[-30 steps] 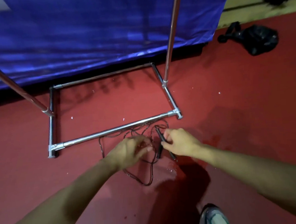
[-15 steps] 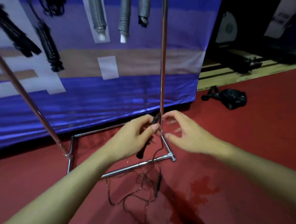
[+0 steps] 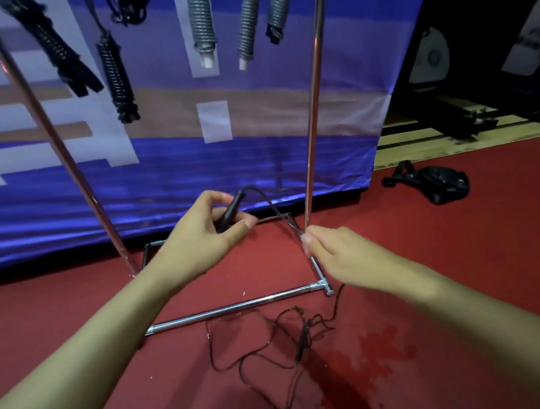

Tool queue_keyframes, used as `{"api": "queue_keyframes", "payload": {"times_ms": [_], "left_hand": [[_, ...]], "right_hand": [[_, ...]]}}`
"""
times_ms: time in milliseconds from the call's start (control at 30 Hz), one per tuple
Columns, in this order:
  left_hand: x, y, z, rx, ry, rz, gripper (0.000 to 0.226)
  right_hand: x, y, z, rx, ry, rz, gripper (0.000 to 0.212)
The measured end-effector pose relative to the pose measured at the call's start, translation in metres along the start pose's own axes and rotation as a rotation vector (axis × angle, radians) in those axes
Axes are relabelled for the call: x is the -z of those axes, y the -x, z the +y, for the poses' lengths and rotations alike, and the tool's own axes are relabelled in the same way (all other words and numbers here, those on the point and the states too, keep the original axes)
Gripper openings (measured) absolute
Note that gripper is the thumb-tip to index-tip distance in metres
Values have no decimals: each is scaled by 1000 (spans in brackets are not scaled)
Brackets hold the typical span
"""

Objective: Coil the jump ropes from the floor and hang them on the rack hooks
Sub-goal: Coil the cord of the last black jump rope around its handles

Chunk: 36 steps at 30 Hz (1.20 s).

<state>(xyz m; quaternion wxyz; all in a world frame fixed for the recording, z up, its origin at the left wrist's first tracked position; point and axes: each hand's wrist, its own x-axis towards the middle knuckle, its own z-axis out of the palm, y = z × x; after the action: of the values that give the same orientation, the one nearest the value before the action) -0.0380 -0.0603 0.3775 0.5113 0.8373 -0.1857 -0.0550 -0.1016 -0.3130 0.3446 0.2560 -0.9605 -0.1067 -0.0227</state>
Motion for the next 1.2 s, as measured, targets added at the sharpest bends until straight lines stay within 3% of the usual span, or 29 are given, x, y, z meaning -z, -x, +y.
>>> {"api": "queue_keyframes", "payload": {"times_ms": [100,300,400,567,667,733,867,900,1033,1133,1200], "left_hand": [[-3,13,14,-7,288,-161,27],[-15,25,11,-211,-60,-394,24],[-14,19,4,-224,-198,-348,9],[30,7,-19,-115,-321,-161,8],[36,17,-24,-67,-251,-125,20],[21,23,-19,-64,-149,-184,26],[-14,29,-4,-155,-133,-333,8],[-17,30,-4,-171,-128,-360,14],[-5,28,-5,-18,9,-259,23],[-2,29,-8,43,57,-320,23],[-5,32,-7,-21,-46,-386,26]], "right_hand": [[-7,9,-13,104,76,-44,31],[9,14,-41,149,-16,-24,29],[19,16,-38,117,-42,-90,35],[28,17,9,-77,-133,-345,42],[27,23,14,-32,-95,-301,36],[23,21,-3,29,-38,-243,34],[12,11,-33,120,-60,-103,33],[12,9,-34,121,-41,-76,35],[13,10,-29,117,39,-108,36],[9,16,-31,146,77,-156,32],[3,16,-39,172,152,-95,32]]}}
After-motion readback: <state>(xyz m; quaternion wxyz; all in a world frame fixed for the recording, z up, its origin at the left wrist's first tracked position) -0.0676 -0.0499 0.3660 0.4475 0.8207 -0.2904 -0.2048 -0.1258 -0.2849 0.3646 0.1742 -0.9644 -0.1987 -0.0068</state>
